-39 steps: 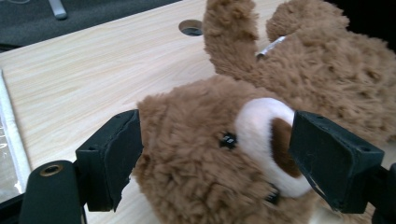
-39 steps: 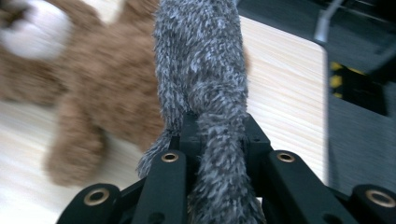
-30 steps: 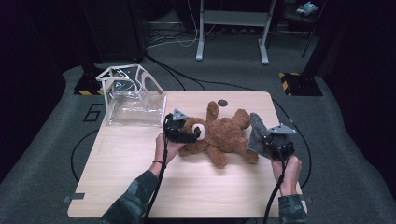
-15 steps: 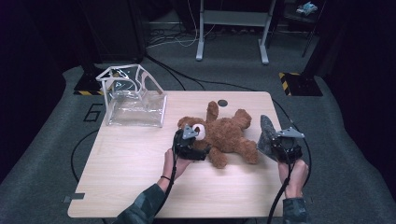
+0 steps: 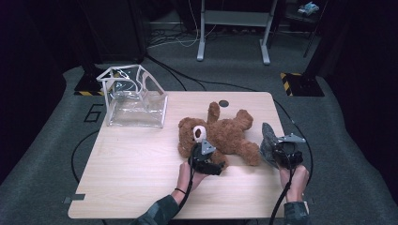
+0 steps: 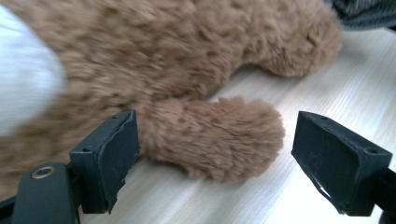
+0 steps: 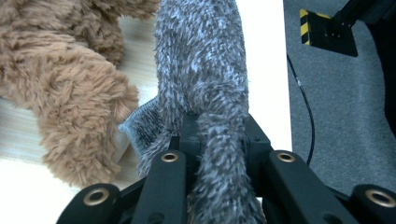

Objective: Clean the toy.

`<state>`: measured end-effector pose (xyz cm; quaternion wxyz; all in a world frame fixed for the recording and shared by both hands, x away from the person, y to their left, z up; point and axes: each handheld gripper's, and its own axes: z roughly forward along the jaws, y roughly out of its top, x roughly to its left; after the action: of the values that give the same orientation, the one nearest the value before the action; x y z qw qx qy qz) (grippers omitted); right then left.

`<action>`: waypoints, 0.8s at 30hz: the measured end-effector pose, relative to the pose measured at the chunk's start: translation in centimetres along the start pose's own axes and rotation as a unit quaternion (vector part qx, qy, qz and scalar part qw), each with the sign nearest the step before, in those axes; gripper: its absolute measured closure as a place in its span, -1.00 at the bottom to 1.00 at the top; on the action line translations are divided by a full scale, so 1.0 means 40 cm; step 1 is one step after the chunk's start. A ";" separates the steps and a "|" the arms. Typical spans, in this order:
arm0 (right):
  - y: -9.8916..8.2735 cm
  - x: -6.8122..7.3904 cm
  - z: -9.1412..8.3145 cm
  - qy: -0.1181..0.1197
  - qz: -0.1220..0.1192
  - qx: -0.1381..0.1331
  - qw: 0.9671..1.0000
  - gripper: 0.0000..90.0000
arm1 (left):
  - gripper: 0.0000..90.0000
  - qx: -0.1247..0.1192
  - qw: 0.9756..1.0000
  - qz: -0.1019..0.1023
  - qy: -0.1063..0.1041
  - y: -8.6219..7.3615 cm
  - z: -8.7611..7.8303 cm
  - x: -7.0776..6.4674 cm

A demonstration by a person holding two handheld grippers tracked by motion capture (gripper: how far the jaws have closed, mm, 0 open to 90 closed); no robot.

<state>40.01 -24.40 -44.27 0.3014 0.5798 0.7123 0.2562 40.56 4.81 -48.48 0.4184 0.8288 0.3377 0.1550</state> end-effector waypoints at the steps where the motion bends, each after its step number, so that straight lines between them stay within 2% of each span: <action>1: -0.001 0.000 0.004 0.001 0.001 0.000 1.000 0.69 | -0.68 0.003 1.000 0.000 -0.001 -0.002 0.007 -0.004; 5: -0.004 0.003 0.016 0.003 -0.004 0.006 1.000 0.69 | -0.68 0.018 1.000 0.003 0.004 -0.012 0.038 -0.025; 7: -0.004 0.008 0.020 0.006 0.003 0.006 1.000 0.69 | -0.68 0.017 1.000 0.002 0.013 -0.016 0.047 -0.033; 13: 0.000 0.016 0.030 0.011 0.003 0.007 1.000 0.69 | -0.55 0.031 0.998 0.002 0.046 -0.025 0.075 -0.042; 15: 0.001 0.021 0.034 0.012 0.003 0.008 1.000 0.69 | -0.45 0.035 0.998 0.003 0.056 -0.027 0.079 -0.041; 19: 0.001 0.026 0.041 0.013 0.000 0.012 1.000 0.69 | -0.26 0.037 0.997 0.002 0.063 -0.028 0.083 -0.039; 24: 0.003 0.024 0.047 0.018 0.001 0.014 1.000 0.69 | 0.21 0.027 0.998 -0.002 0.060 -0.027 0.079 -0.026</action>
<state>41.33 -23.41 -45.59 0.2802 0.5800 0.7203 0.2574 41.05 2.71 -51.22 0.3755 0.8280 0.3682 0.1947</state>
